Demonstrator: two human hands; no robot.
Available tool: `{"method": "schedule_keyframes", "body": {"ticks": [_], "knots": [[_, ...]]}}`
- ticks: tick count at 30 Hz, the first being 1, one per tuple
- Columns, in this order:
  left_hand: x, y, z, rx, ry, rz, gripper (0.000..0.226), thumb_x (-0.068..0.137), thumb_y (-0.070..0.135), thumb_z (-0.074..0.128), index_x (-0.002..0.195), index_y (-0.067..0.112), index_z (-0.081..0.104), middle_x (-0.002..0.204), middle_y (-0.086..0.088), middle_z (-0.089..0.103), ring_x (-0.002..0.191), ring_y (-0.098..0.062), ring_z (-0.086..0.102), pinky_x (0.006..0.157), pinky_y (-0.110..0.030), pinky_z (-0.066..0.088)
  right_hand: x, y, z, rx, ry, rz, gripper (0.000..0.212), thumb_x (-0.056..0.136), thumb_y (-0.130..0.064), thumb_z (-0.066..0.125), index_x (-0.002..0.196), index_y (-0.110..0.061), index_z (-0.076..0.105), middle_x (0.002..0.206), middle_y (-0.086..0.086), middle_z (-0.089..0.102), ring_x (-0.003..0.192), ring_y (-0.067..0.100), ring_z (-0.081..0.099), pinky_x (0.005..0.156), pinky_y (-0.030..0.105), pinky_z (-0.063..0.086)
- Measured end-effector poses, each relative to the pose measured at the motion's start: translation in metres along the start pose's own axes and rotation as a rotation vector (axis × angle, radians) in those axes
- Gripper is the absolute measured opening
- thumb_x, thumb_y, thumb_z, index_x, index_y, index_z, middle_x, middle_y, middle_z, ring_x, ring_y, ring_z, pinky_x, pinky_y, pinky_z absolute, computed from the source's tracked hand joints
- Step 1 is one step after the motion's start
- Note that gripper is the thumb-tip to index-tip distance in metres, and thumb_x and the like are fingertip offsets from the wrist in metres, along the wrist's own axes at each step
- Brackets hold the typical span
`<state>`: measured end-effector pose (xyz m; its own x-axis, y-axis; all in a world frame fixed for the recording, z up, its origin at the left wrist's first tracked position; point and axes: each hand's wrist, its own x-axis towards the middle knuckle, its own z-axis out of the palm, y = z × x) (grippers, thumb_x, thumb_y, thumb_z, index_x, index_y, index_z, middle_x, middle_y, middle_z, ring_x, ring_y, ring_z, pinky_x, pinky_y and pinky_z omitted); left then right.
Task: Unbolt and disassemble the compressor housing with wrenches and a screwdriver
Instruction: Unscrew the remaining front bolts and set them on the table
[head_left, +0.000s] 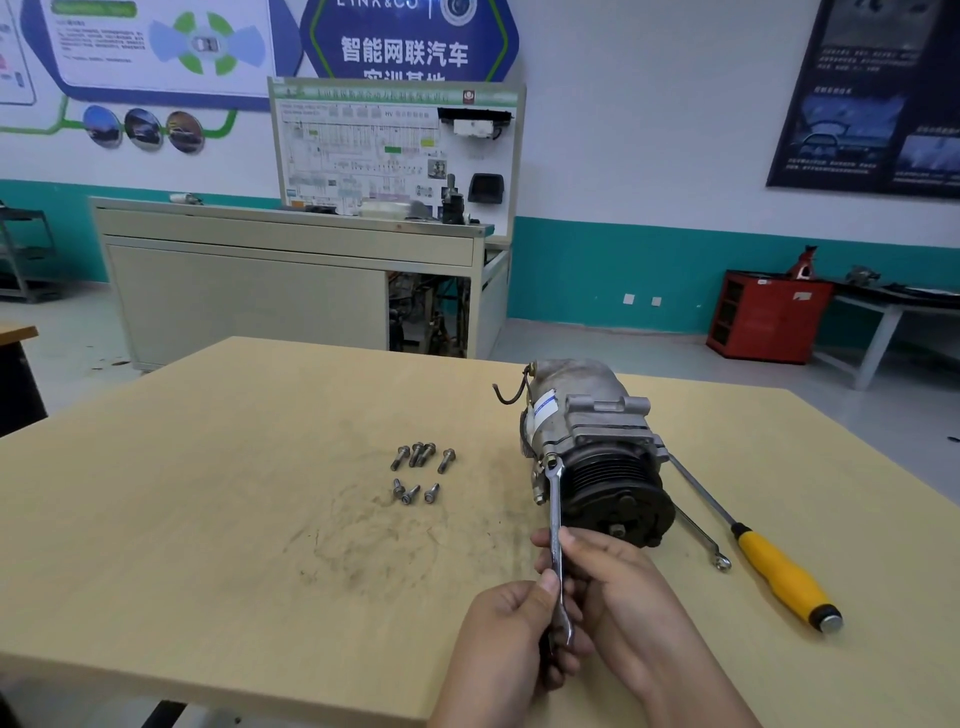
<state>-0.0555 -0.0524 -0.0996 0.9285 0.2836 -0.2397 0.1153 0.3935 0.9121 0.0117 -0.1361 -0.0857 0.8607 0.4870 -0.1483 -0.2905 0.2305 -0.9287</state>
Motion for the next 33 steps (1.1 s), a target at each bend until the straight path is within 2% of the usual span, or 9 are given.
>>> {"method": "schedule_keyframes", "body": {"ticks": [5, 8, 13, 19, 21, 24, 27, 30, 33], "knots": [[0.0, 0.0, -0.001, 0.027, 0.019, 0.016, 0.043, 0.098, 0.02, 0.046, 0.058, 0.007, 0.057, 0.042, -0.007, 0.055, 0.029, -0.011, 0.043, 0.035, -0.015, 0.029, 0.003, 0.002, 0.0, -0.009, -0.013, -0.019, 0.025, 0.093, -0.007, 0.049, 0.084, 0.006, 0.068, 0.059, 0.011, 0.06, 0.039, 0.011, 0.04, 0.036, 0.022, 0.036], [-0.001, -0.001, -0.002, 0.157, 0.064, 0.064, 0.036, 0.098, 0.02, 0.048, 0.065, 0.007, 0.057, 0.043, -0.003, 0.057, 0.031, -0.011, 0.046, 0.035, -0.017, 0.031, 0.005, 0.004, 0.0, -0.006, 0.004, -0.011, 0.024, 0.094, -0.006, 0.048, 0.084, 0.006, 0.067, 0.058, 0.01, 0.059, 0.039, 0.01, 0.042, 0.035, 0.021, 0.036], [-0.001, -0.003, -0.005, 0.368, 0.19, 0.207, 0.026, 0.083, 0.025, 0.07, 0.066, 0.011, 0.056, 0.057, -0.008, 0.068, 0.041, -0.015, 0.054, 0.049, -0.022, 0.041, 0.008, 0.006, 0.001, -0.012, 0.047, 0.012, 0.02, 0.09, -0.008, 0.053, 0.082, 0.003, 0.067, 0.061, 0.009, 0.061, 0.053, 0.021, 0.052, 0.053, 0.028, 0.04], [0.001, 0.001, -0.007, 0.479, 0.156, 0.196, 0.027, 0.08, 0.029, 0.072, 0.062, 0.012, 0.063, 0.062, -0.008, 0.071, 0.051, -0.015, 0.06, 0.056, -0.023, 0.046, 0.008, 0.006, -0.002, -0.059, 0.096, -0.001, 0.016, 0.086, -0.009, 0.06, 0.08, 0.002, 0.067, 0.059, 0.009, 0.063, 0.055, 0.02, 0.054, 0.061, 0.031, 0.04], [0.003, 0.0, -0.006, 0.476, 0.127, 0.185, 0.025, 0.081, 0.028, 0.072, 0.064, 0.011, 0.065, 0.064, -0.008, 0.071, 0.053, -0.014, 0.06, 0.059, -0.025, 0.047, 0.009, 0.005, -0.004, -0.09, 0.111, -0.009, 0.015, 0.085, -0.01, 0.062, 0.076, 0.0, 0.068, 0.06, 0.011, 0.064, 0.055, 0.021, 0.056, 0.057, 0.03, 0.041], [0.006, -0.002, -0.003, 0.376, 0.084, 0.163, 0.023, 0.082, 0.019, 0.072, 0.063, 0.009, 0.064, 0.056, 0.004, 0.067, 0.043, -0.005, 0.054, 0.047, -0.019, 0.044, 0.009, 0.003, -0.006, -0.074, 0.12, -0.017, 0.018, 0.082, -0.007, 0.065, 0.066, -0.002, 0.067, 0.059, 0.014, 0.062, 0.049, 0.022, 0.056, 0.049, 0.028, 0.047], [0.007, -0.002, 0.004, 0.271, 0.024, 0.122, 0.022, 0.086, 0.013, 0.067, 0.066, 0.006, 0.062, 0.058, -0.001, 0.066, 0.038, -0.015, 0.05, 0.041, -0.022, 0.039, 0.01, 0.002, -0.009, -0.099, 0.144, -0.044, 0.024, 0.081, -0.007, 0.067, 0.058, -0.006, 0.064, 0.055, 0.014, 0.059, 0.043, 0.019, 0.051, 0.043, 0.025, 0.044], [0.008, -0.002, 0.007, 0.256, 0.006, 0.101, 0.022, 0.089, 0.011, 0.062, 0.068, 0.007, 0.063, 0.049, 0.0, 0.061, 0.037, -0.013, 0.048, 0.04, -0.021, 0.039, 0.009, 0.0, -0.011, -0.119, 0.152, -0.045, 0.031, 0.082, -0.007, 0.068, 0.051, -0.01, 0.063, 0.054, 0.013, 0.058, 0.039, 0.017, 0.048, 0.036, 0.021, 0.04], [0.008, -0.001, 0.011, 0.238, -0.02, 0.098, 0.022, 0.091, 0.01, 0.058, 0.07, 0.007, 0.065, 0.048, -0.002, 0.058, 0.039, -0.013, 0.049, 0.04, -0.021, 0.039, 0.007, -0.002, -0.013, -0.09, 0.141, -0.03, 0.024, 0.083, -0.006, 0.066, 0.059, -0.006, 0.065, 0.058, 0.015, 0.061, 0.041, 0.019, 0.052, 0.04, 0.023, 0.044]]}}
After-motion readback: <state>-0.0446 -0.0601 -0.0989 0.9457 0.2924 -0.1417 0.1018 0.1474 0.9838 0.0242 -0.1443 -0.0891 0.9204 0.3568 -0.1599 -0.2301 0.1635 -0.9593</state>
